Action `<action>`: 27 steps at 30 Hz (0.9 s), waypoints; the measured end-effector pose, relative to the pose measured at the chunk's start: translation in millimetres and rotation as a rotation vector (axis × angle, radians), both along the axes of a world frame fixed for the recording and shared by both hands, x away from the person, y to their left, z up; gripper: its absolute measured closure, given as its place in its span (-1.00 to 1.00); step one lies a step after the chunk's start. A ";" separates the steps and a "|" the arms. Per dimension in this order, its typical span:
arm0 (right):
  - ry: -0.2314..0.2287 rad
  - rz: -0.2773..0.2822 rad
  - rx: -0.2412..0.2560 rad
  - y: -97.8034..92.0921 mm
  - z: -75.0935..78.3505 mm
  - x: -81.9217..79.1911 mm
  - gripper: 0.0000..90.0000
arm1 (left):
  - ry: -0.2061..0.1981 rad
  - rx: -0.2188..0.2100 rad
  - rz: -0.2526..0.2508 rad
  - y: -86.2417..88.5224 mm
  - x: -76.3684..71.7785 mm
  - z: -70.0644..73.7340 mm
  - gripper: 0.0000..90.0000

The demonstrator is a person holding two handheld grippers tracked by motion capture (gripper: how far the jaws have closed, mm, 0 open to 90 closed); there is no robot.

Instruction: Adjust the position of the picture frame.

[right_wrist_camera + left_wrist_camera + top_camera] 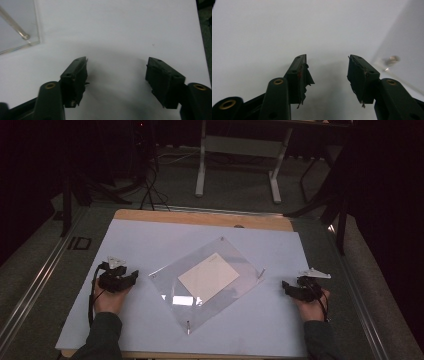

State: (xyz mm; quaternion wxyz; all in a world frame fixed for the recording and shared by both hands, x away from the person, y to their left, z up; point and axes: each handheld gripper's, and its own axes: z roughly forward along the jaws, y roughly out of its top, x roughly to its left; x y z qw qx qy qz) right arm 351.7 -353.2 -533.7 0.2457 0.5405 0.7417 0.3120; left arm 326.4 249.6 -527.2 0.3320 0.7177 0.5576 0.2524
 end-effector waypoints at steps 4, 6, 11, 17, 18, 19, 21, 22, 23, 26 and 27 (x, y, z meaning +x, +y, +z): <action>-0.004 0.018 0.000 2.7 0.4 -0.7 -0.18 | -0.012 0.005 -0.052 -3.7 -4.6 2.6 0.15; -0.009 0.042 0.006 6.4 2.2 -1.7 -0.12 | -0.012 0.000 -0.084 -5.6 -6.9 3.0 0.15; -0.015 0.074 0.000 11.0 2.2 -2.4 -0.10 | -0.022 -0.032 -0.109 -6.7 -10.1 5.3 0.14; -0.019 0.101 0.017 14.4 3.3 -2.7 0.03 | -0.020 -0.066 -0.176 -14.0 -16.7 8.5 0.14; -0.024 0.110 0.024 14.8 4.8 -3.6 0.10 | -0.027 -0.066 -0.197 -17.5 -21.1 11.3 0.14; -0.024 0.110 0.024 14.8 4.8 -3.6 0.10 | -0.027 -0.066 -0.197 -17.5 -21.1 11.3 0.14; -0.030 0.121 0.033 15.1 6.5 -4.4 0.16 | -0.041 -0.072 -0.226 -20.7 -26.0 14.1 0.15; -0.033 0.122 0.039 15.6 7.1 -4.7 0.17 | -0.047 -0.077 -0.246 -23.3 -29.5 15.8 0.15; -0.038 0.132 0.051 16.8 8.6 -5.4 0.19 | -0.048 -0.081 -0.261 -24.5 -31.1 16.6 0.17; -0.053 0.166 0.049 23.8 12.8 -6.3 0.26 | -0.048 -0.068 -0.335 -34.9 -41.1 18.1 0.20; -0.053 0.166 0.049 23.8 12.8 -6.3 0.26 | -0.048 -0.068 -0.335 -34.9 -41.1 18.1 0.20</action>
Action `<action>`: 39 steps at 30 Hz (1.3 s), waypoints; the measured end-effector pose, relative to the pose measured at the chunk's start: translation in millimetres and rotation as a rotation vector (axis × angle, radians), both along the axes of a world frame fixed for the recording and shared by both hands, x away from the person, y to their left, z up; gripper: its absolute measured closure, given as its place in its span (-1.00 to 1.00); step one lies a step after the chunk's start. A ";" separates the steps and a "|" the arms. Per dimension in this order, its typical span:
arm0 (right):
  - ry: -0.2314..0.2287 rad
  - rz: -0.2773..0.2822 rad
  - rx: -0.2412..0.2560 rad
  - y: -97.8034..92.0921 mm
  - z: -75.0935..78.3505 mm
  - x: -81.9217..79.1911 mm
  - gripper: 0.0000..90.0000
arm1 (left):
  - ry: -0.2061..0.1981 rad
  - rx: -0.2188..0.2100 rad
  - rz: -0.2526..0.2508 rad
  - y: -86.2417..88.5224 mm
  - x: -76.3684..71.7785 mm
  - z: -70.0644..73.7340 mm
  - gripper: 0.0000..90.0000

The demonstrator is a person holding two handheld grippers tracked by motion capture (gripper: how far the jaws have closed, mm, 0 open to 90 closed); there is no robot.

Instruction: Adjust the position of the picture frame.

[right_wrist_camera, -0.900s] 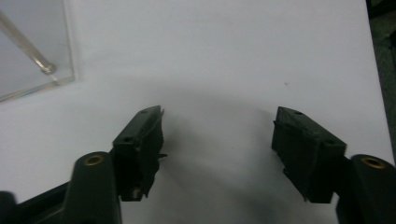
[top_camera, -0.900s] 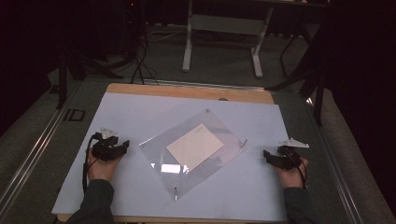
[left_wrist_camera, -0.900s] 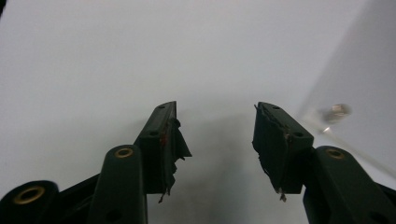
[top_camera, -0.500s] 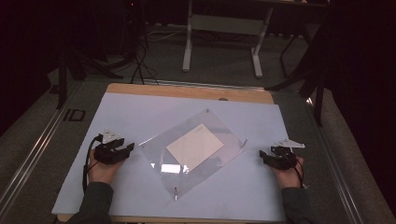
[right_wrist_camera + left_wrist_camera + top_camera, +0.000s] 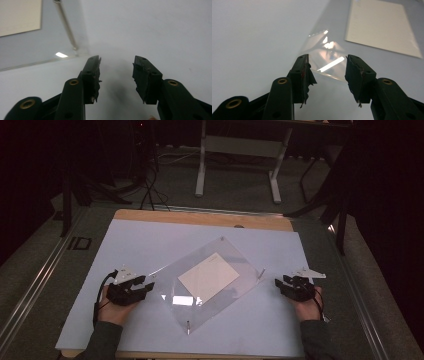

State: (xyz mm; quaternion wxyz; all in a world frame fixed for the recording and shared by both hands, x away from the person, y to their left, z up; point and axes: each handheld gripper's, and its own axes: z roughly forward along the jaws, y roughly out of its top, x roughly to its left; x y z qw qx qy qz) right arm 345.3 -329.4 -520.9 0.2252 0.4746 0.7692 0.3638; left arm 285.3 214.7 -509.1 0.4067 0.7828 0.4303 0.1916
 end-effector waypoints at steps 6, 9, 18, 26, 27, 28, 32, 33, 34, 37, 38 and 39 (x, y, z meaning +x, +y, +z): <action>-0.011 0.059 -0.004 12.9 3.8 1.6 0.33 | -0.005 0.013 -0.094 -16.2 -16.6 2.6 0.17; -0.009 0.079 0.001 18.3 3.8 3.9 0.35 | -0.004 0.013 -0.120 -22.0 -21.8 4.7 0.17; -0.023 0.114 0.044 32.1 7.2 13.8 0.44 | -0.012 0.005 -0.224 -36.1 -38.4 8.8 0.15; -0.026 0.140 0.037 49.6 5.9 27.8 0.60 | -0.014 0.011 -0.323 -48.8 -48.7 7.2 0.15; -0.022 0.136 0.031 50.4 5.3 30.1 0.66 | -0.013 0.007 -0.332 -50.9 -49.5 7.1 0.15; -0.018 0.135 0.035 51.4 4.5 31.7 0.71 | -0.012 0.005 -0.344 -52.7 -50.4 7.1 0.15; -0.034 0.150 0.034 55.6 2.4 31.9 0.88 | -0.012 0.007 -0.389 -60.0 -54.0 7.7 0.14; -0.032 0.149 0.040 55.1 2.3 31.9 0.88 | -0.015 0.010 -0.398 -61.8 -54.9 7.6 0.14; -0.031 0.149 0.045 54.5 2.0 31.9 0.88 | -0.011 0.011 -0.407 -63.5 -56.0 7.5 0.14; -0.032 0.150 0.045 54.4 1.9 31.9 0.88 | -0.009 0.011 -0.438 -69.8 -60.0 6.8 0.14; -0.032 0.151 0.045 54.4 1.9 32.1 0.88 | -0.007 0.012 -0.449 -72.6 -61.6 6.5 0.14; -0.031 0.151 0.046 54.3 1.9 32.1 0.88 | -0.006 0.015 -0.458 -75.8 -62.9 5.9 0.14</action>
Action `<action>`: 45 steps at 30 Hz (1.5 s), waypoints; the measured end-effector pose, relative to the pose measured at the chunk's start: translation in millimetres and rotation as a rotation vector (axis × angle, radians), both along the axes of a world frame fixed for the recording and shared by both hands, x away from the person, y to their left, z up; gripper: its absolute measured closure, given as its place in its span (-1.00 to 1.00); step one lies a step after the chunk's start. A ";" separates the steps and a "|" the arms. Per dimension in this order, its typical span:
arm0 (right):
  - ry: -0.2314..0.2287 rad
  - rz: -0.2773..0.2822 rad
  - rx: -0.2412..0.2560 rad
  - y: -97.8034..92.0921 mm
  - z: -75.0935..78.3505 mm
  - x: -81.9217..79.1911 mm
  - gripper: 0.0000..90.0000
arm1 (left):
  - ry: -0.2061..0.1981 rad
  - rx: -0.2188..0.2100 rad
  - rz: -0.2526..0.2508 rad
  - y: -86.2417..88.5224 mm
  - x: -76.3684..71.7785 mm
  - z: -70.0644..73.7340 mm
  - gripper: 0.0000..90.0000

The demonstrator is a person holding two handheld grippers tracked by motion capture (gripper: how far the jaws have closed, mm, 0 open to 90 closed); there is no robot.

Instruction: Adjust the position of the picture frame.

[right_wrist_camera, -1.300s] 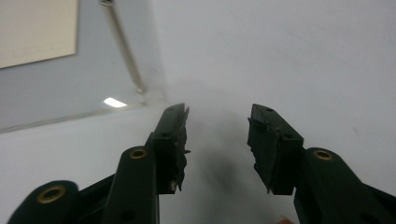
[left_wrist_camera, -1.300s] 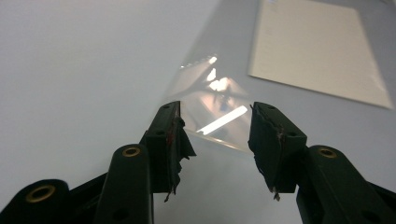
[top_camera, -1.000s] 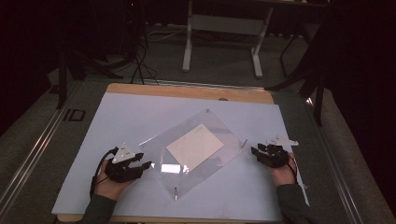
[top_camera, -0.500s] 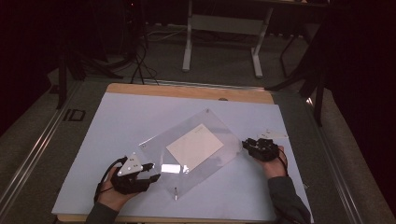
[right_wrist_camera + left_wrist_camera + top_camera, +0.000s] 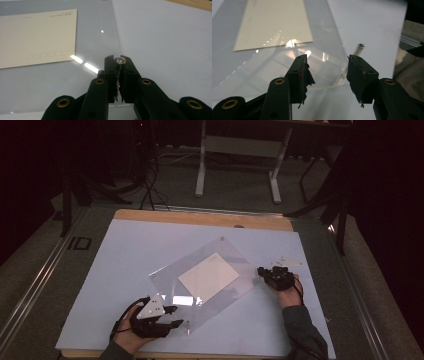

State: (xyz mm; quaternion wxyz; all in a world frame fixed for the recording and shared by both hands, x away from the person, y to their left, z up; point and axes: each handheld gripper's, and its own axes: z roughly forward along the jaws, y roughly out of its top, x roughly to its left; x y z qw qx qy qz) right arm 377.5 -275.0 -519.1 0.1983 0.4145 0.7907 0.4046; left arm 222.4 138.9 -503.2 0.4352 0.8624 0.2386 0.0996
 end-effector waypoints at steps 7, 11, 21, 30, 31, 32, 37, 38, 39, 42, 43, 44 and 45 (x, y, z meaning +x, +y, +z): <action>0.002 0.003 0.003 -0.4 -0.1 0.3 0.88 | 0.010 0.022 -0.053 -17.7 -0.7 -5.0 0.22; 0.001 0.005 0.003 -0.4 -0.1 0.6 0.88 | 0.013 0.038 -0.089 -29.2 1.6 -8.4 0.32; 0.003 0.006 0.004 -0.4 0.0 1.0 0.88 | -0.012 0.082 -0.139 -42.1 6.3 -15.2 0.83; -0.004 -0.009 -0.004 1.3 0.1 2.4 0.89 | -0.080 0.150 -0.158 -47.8 3.3 -10.5 0.87; -0.005 -0.011 -0.002 1.3 -0.1 3.6 0.89 | -0.085 0.151 -0.154 -48.5 2.9 -9.9 0.87; -0.006 -0.013 -0.004 1.6 0.0 4.6 0.89 | -0.094 0.162 -0.148 -49.6 2.2 -9.6 0.87; -0.012 -0.016 -0.002 4.8 -0.4 13.0 0.89 | -0.140 0.192 -0.140 -53.2 1.8 -4.3 0.85; -0.016 -0.017 -0.002 5.8 -0.8 15.0 0.89 | -0.144 0.199 -0.138 -54.1 2.1 -2.8 0.85; -0.016 -0.019 -0.001 6.7 -0.8 17.4 0.89 | -0.146 0.197 -0.137 -54.9 2.7 -1.9 0.85; -0.022 -0.027 -0.006 10.4 -1.0 24.1 0.89 | -0.155 0.206 -0.137 -58.9 2.9 -1.3 0.84; -0.020 -0.030 -0.007 11.6 -0.8 26.2 0.89 | -0.159 0.207 -0.138 -60.1 2.7 -1.3 0.84; -0.023 -0.029 -0.009 12.6 -0.8 28.3 0.89 | -0.162 0.212 -0.141 -61.3 2.5 -1.0 0.84; -0.023 -0.027 -0.010 13.5 -0.7 30.3 0.89 | -0.165 0.212 -0.143 -62.5 2.1 -0.8 0.84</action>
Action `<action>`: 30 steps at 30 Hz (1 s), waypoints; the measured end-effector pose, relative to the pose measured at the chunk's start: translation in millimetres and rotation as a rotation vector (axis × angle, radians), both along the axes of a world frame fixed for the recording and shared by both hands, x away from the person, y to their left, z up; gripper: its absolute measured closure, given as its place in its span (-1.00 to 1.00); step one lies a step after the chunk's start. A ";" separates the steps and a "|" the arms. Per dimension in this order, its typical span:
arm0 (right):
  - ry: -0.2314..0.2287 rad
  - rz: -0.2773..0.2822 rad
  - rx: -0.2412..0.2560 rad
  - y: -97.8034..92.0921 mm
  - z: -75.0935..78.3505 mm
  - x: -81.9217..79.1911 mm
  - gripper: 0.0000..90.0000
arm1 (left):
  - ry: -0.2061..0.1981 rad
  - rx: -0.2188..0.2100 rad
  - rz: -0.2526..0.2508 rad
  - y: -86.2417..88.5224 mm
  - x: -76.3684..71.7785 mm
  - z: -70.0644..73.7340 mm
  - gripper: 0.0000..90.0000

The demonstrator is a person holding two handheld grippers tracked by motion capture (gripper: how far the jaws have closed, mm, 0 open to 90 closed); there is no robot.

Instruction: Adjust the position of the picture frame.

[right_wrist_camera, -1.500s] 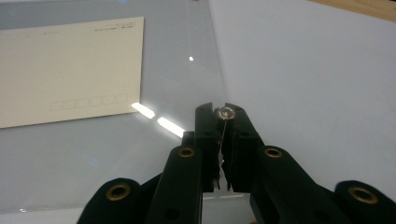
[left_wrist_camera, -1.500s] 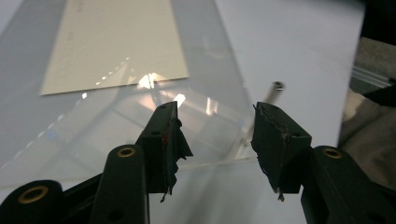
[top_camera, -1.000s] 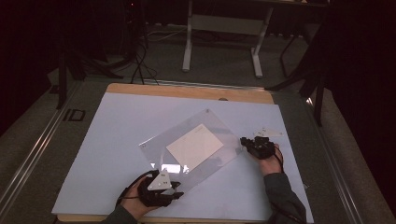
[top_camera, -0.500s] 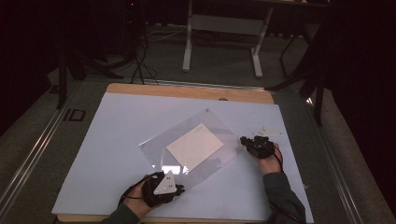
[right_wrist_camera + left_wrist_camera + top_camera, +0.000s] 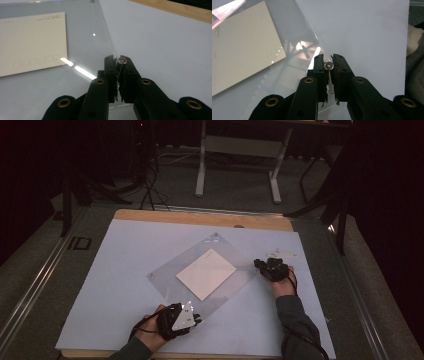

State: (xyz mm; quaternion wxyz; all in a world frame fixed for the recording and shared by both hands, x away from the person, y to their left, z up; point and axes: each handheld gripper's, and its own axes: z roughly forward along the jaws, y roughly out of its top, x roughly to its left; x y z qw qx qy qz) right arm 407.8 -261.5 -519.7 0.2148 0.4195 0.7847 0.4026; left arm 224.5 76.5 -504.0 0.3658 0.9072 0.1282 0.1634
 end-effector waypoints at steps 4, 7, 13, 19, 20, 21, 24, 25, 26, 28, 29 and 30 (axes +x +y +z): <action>0.000 -0.002 0.005 5.0 0.1 7.3 0.89 | -0.006 0.003 -0.009 -3.9 -1.8 2.7 0.83; 0.004 0.001 0.015 9.1 1.6 13.2 0.89 | -0.013 0.003 -0.018 -7.3 -4.2 4.8 0.82; 0.000 0.014 0.011 20.9 6.4 24.7 0.90 | -0.012 0.000 -0.036 -15.3 -8.4 6.3 0.81; 0.004 0.028 0.014 32.8 9.2 36.6 0.90 | -0.012 -0.002 -0.040 -19.7 -9.8 7.7 0.81; 0.006 0.030 0.013 35.0 9.9 38.4 0.90 | -0.007 -0.001 -0.039 -21.3 -10.1 8.2 0.81; 0.008 0.035 0.010 36.9 10.6 40.2 0.90 | -0.013 0.004 -0.038 -23.2 -10.8 8.7 0.81; 0.010 0.042 0.009 42.9 12.6 46.1 0.90 | -0.014 0.018 -0.036 -29.1 -12.8 10.6 0.81; 0.008 0.048 0.009 44.6 12.9 47.9 0.90 | -0.014 0.013 -0.037 -30.8 -13.4 10.6 0.81; 0.010 0.050 0.014 46.7 13.1 49.5 0.90 | -0.012 0.021 -0.039 -32.0 -13.8 11.4 0.81; 0.015 0.053 0.018 50.5 13.1 52.4 0.90 | -0.013 0.020 -0.039 -34.9 -14.6 11.8 0.81; 0.016 0.056 0.021 52.5 12.8 54.0 0.90 | -0.014 0.021 -0.041 -36.3 -15.1 11.9 0.81; 0.020 0.060 0.023 54.5 12.6 55.3 0.90 | -0.013 0.023 -0.043 -37.8 -15.4 12.1 0.81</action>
